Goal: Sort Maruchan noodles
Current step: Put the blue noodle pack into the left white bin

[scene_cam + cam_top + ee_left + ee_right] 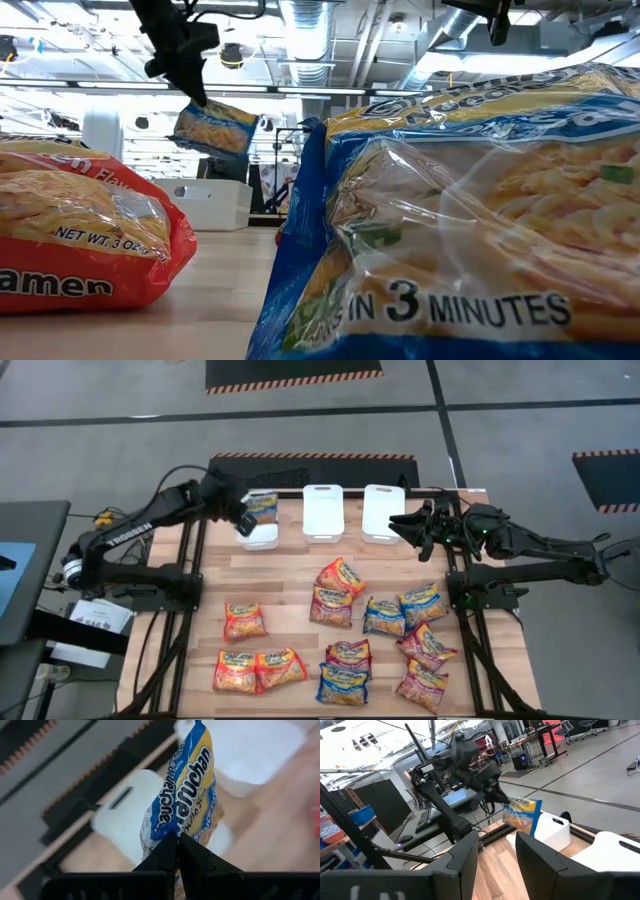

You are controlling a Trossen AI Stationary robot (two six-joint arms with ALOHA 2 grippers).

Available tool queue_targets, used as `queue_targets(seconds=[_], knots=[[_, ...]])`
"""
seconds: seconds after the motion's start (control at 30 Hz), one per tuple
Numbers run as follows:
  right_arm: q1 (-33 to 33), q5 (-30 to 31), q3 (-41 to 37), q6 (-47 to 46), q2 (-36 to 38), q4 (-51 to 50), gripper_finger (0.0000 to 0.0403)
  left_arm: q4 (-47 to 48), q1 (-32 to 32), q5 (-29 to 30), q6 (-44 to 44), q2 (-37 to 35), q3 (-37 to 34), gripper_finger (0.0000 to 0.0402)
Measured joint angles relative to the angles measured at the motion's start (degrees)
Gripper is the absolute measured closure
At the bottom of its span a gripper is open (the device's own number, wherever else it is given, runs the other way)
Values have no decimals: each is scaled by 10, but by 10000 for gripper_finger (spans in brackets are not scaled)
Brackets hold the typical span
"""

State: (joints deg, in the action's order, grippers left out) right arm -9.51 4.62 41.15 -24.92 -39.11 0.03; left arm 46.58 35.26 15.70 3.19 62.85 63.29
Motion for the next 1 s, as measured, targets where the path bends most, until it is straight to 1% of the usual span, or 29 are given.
queue_targets(seconds=[0.2,0.37,0.5,0.67,1.0], knots=[[0,0,0,-1,0,0,243,-15,80,-6,-62,0,0,401],[0,0,0,-1,0,0,243,-32,119,-57,-89,18,0,401],[0,0,0,-1,0,0,243,-48,129,-63,-100,46,0,401],[0,0,0,-1,0,0,243,-50,137,-46,-79,79,0,401],[0,0,0,-1,0,0,243,-82,144,-65,-62,136,0,401]])
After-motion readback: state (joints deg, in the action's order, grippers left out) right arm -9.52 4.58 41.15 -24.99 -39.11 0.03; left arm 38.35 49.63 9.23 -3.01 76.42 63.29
